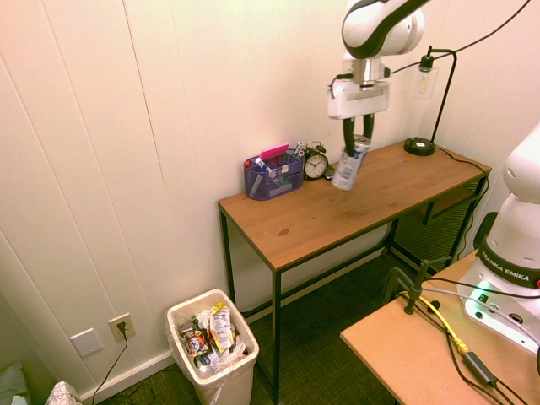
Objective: Throw the can in the trash bin
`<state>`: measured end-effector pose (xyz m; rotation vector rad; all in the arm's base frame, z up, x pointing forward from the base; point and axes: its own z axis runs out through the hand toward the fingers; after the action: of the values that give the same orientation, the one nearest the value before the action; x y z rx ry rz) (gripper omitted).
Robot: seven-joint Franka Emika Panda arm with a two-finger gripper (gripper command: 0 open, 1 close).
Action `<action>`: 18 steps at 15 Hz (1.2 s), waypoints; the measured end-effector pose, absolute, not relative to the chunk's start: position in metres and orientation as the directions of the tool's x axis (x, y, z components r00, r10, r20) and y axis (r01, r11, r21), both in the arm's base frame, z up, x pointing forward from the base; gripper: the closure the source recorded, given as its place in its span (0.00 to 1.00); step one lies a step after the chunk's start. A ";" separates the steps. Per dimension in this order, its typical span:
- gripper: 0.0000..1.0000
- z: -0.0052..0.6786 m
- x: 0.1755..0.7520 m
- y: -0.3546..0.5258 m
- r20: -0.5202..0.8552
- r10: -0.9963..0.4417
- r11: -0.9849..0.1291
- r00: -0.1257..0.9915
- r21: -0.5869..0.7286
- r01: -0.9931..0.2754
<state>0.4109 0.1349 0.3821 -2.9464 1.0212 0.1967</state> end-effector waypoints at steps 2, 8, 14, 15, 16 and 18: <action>1.00 0.369 0.399 0.224 -0.082 -0.616 -0.786 0.783 0.006 -0.618; 1.00 0.271 0.457 0.310 -0.130 -0.649 -0.760 0.749 0.062 -0.647; 0.00 0.201 0.494 0.385 -0.138 -0.656 -0.755 0.743 0.087 -0.650; 0.00 0.194 0.498 0.388 -0.141 -0.657 -0.754 0.741 0.091 -0.651; 0.00 0.190 0.502 0.389 -0.143 -0.660 -0.751 0.738 0.094 -0.653; 0.00 0.188 0.506 0.389 -0.148 -0.663 -0.748 0.734 0.094 -0.656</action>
<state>0.5060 0.3886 0.1880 -2.9585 1.1255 0.2739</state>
